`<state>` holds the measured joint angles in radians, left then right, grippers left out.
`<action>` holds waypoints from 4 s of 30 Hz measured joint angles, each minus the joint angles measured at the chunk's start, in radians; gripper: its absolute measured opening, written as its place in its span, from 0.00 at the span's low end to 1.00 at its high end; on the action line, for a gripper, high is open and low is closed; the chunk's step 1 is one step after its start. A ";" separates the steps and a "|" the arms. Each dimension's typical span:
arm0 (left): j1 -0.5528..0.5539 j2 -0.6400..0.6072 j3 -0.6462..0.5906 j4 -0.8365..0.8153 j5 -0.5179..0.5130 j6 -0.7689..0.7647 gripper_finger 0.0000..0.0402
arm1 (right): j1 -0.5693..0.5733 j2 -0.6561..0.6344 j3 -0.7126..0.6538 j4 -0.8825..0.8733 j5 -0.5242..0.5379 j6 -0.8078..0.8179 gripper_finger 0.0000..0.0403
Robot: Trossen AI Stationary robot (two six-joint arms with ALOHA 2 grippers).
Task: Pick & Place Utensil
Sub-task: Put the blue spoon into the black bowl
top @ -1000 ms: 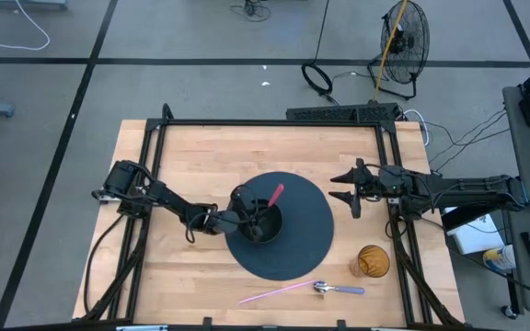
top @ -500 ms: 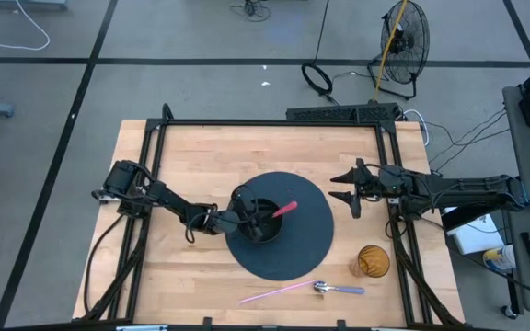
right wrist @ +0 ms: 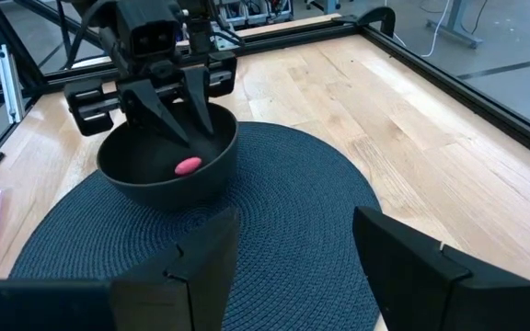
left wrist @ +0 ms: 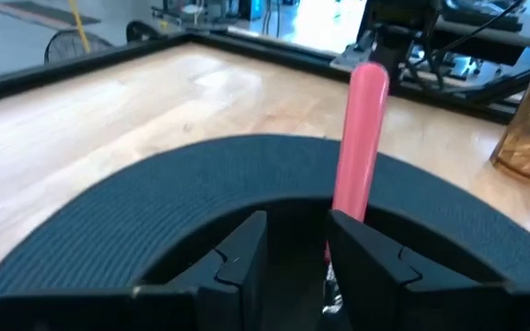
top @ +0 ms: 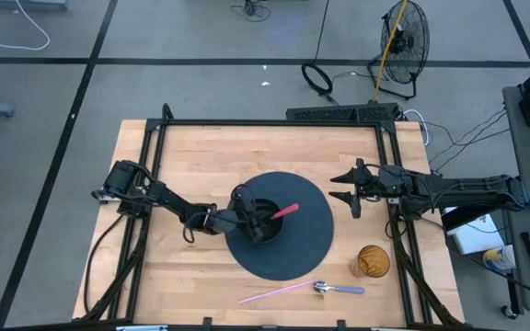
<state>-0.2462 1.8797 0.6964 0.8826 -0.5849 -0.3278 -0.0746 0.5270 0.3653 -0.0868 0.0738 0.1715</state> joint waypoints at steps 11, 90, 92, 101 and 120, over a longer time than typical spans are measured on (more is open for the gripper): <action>-0.003 -0.001 0.000 0.085 0.009 0.096 0.30 | 0.000 0.000 0.000 0.000 0.000 -0.001 0.52; -0.123 -0.555 -0.282 0.006 0.096 0.446 0.30 | 1.013 0.534 0.642 -0.442 0.475 0.382 0.37; -0.129 -0.555 -0.282 0.006 0.096 0.447 0.30 | 1.006 0.564 0.642 -0.383 0.465 0.326 0.36; -0.130 -0.555 -0.282 0.012 0.096 0.446 0.30 | 0.875 0.730 0.642 -0.250 0.245 0.302 0.35; -0.129 -0.554 -0.282 0.012 0.097 0.446 0.30 | 0.681 0.977 0.774 -0.368 -0.119 0.402 0.43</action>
<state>-0.3756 1.3254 0.4149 0.8948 -0.4877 0.1181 0.6063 1.5038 1.1388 -0.4545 -0.0453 0.5734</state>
